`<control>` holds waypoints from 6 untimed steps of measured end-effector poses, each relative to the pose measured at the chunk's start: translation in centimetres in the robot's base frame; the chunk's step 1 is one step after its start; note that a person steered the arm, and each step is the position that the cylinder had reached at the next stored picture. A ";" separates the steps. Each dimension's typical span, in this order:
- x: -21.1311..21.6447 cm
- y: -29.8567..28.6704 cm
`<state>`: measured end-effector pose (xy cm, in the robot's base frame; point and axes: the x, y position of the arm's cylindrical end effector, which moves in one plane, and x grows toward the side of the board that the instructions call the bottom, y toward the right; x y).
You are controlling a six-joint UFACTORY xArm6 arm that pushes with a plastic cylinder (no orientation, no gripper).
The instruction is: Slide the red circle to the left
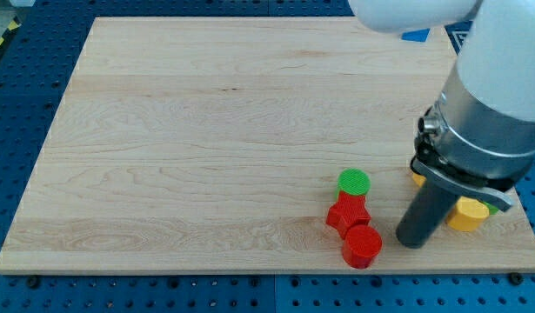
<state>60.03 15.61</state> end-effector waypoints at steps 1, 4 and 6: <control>1.8 -1.0; 1.8 -17.8; 1.8 -22.0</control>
